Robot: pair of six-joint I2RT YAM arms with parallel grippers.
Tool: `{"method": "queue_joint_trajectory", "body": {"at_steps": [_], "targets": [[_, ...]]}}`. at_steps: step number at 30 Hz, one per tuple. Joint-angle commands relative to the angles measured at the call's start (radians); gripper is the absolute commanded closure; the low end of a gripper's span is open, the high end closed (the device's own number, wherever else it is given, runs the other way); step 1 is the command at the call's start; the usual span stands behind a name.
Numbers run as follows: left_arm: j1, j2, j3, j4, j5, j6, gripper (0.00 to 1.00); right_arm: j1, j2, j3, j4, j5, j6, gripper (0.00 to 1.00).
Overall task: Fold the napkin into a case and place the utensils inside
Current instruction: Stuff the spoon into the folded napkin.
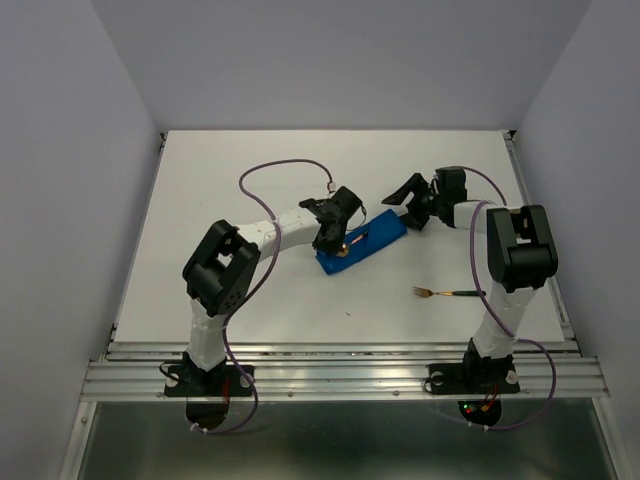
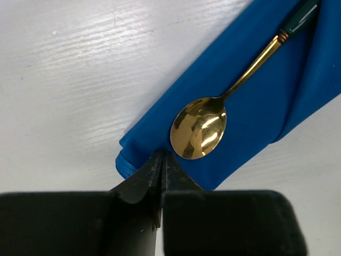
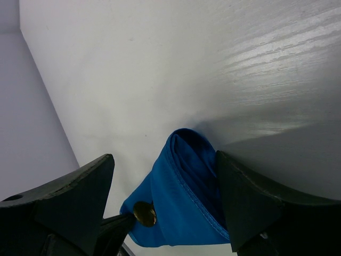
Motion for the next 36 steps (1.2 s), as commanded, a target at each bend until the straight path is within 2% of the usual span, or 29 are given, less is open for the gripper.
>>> {"method": "queue_joint_trajectory", "body": {"at_steps": [1, 6, 18, 23, 27, 36], "targets": [[-0.018, -0.051, 0.05, -0.056, 0.022, 0.06, 0.92, 0.006, 0.009, -0.009, -0.01, -0.001, -0.012, 0.18], [-0.028, -0.011, 0.084, -0.101, 0.011, 0.066, 1.0, 0.006, 0.006, -0.011, -0.01, -0.002, -0.012, 0.18], [-0.03, 0.018, 0.089, -0.13, 0.048, 0.106, 1.0, 0.006, 0.001, -0.015, -0.009, -0.001, -0.014, 0.18], [-0.033, -0.009, 0.063, -0.07, 0.143, 0.14, 1.0, 0.006, 0.001, -0.015, -0.009, -0.001, -0.017, 0.18], [-0.03, 0.041, 0.096, -0.098, 0.077, 0.121, 1.0, 0.006, 0.003, -0.014, -0.009, -0.001, -0.015, 0.18], [-0.03, 0.075, 0.104, -0.102, 0.053, 0.118, 1.0, 0.006, -0.006, -0.02, -0.012, 0.009, -0.02, 0.18]]}}
